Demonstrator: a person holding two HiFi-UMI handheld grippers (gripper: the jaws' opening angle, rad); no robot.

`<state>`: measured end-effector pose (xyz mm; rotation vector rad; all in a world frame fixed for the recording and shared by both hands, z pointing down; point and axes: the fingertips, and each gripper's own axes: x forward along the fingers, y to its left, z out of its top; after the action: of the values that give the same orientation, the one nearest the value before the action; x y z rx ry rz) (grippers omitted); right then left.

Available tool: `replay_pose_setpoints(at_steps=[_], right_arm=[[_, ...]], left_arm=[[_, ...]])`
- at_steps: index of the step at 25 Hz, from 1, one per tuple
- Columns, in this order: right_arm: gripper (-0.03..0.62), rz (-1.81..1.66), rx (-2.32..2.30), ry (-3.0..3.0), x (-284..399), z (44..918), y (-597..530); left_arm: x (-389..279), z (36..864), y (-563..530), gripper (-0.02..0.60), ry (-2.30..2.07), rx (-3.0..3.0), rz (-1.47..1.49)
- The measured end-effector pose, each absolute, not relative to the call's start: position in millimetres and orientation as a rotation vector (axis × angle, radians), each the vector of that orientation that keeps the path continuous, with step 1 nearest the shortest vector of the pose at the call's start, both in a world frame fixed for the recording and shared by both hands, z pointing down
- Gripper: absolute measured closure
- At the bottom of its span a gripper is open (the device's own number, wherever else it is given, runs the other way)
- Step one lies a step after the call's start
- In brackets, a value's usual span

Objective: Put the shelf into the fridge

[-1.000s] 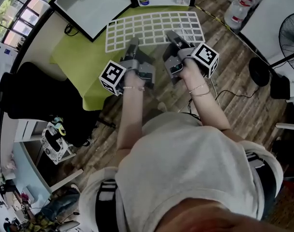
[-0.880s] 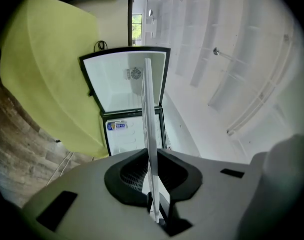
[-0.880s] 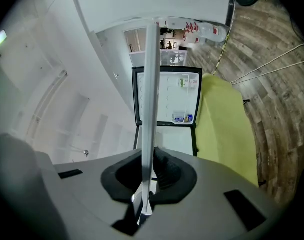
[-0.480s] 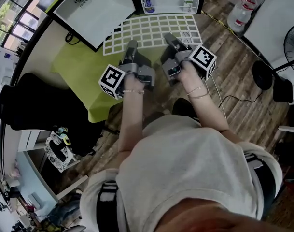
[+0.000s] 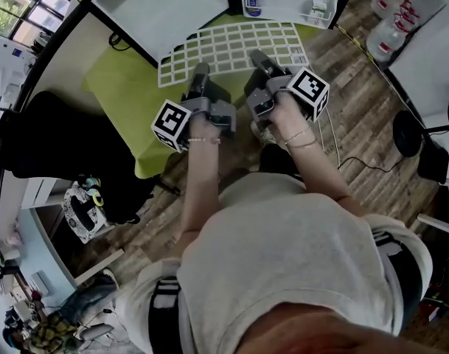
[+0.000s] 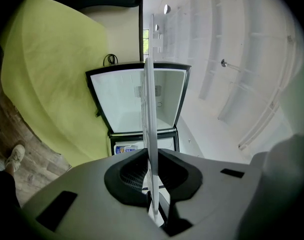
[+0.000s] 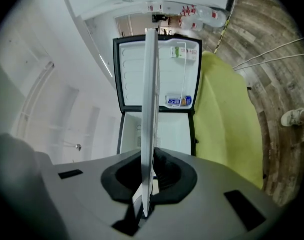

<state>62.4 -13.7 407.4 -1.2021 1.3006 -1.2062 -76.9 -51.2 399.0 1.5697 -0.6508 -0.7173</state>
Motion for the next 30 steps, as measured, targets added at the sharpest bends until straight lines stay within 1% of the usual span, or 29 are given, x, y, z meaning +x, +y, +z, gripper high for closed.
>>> replay_pose_setpoints(at_steps=[6, 13, 19, 24, 30], right_arm=[[0.569, -1.252, -1.164, 1.369, 62.5, 404.0, -77.5], [0.568, -1.283, -1.095, 1.456, 72.9, 380.3, -157.3], [0.568, -1.359, -1.045, 1.522, 65.7, 389.8, -187.7], [0.568, -1.434, -1.028, 1.547, 74.0, 392.0, -228.5], [0.568, -1.483, -0.998, 1.621, 66.0, 399.3, -244.4]], left_arm=[[-79.6, 402.0, -101.8, 0.535, -0.716, 1.532, -0.789], [-70.9, 376.8, -167.4, 0.535, -0.751, 1.539, -0.868], [-77.9, 388.5, -188.4, 0.535, -0.828, 1.506, -0.93], [-69.7, 389.9, -221.2, 0.535, -0.891, 1.457, -0.956], [-76.3, 400.6, -232.6, 0.535, -0.97, 1.415, -1.012]])
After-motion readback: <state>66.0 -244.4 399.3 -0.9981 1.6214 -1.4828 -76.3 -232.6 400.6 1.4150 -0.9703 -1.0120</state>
